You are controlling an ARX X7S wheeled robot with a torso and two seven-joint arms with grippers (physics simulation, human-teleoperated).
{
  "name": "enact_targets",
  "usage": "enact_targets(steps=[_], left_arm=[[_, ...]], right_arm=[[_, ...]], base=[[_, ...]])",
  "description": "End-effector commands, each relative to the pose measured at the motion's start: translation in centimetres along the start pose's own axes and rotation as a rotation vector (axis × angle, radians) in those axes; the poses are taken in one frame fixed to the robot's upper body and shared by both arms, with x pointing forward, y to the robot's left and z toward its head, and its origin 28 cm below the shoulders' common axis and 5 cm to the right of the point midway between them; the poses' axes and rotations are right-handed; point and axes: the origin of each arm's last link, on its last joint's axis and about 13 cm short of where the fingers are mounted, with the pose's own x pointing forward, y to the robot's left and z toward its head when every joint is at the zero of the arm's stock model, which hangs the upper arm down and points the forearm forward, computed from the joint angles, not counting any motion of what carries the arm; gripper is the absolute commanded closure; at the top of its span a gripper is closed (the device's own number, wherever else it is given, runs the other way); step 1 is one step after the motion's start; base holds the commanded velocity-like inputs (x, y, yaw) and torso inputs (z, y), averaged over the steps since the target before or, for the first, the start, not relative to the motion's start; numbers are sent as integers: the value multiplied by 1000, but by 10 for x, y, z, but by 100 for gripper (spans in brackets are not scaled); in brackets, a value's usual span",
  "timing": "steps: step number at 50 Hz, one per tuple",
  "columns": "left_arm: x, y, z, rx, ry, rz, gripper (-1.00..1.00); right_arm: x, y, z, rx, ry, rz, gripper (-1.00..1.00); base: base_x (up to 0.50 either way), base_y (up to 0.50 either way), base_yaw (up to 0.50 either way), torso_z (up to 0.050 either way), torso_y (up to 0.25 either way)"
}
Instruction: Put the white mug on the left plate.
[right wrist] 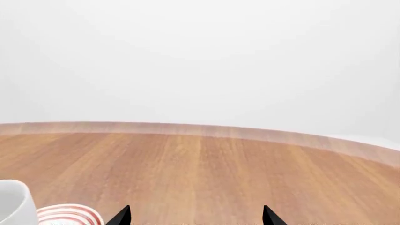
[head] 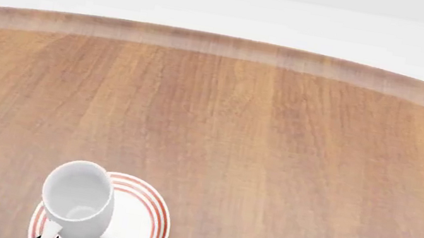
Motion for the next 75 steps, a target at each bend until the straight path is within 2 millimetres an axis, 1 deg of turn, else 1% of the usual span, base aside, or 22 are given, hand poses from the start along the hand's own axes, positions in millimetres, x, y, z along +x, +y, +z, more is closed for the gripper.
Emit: enact_targets(steps=[1, 16, 17, 27, 35, 40, 52, 54, 60, 75], left_arm=[[4, -3, 2, -11, 8, -3, 100], [6, -3, 3, -8, 17, 16, 100], [6, -3, 3, -8, 20, 20, -100], [6, -3, 3, -2, 15, 23, -100], [4, -2, 6, -4, -23, 14, -100], [-3, -4, 18, 1, -58, 3, -100], [-16, -6, 36, -4, -112, -11, -100], [-21, -7, 42, -4, -130, -17, -100], [-28, -8, 53, -12, -162, -29, -100], [-40, -9, 68, -15, -212, -42, -100]], right_arm=[[-1, -1, -1, -1, 3, -3, -100], [-1, -1, 0, -3, -1, -5, -100], [-1, -1, 1, -2, -3, -5, -100], [0, -1, 2, -4, -3, -5, -100], [0, -1, 0, -5, -2, -7, -100], [1, -1, 0, -9, -2, -8, -100], [0, 0, -1, -7, -1, -8, -100], [0, 0, 0, -7, -2, -7, -100], [1, 1, 1, -8, -5, -4, -100], [1, 1, 3, -7, -11, -2, -100]], base=[[0, 0, 0, 0, 0], [0, 0, 0, 0, 1], [0, 0, 0, 0, 0], [0, 0, 0, 0, 0], [0, 0, 0, 0, 0], [0, 0, 0, 0, 0], [0, 0, 0, 0, 0], [0, 0, 0, 0, 0], [0, 0, 0, 0, 0], [0, 0, 0, 0, 0]])
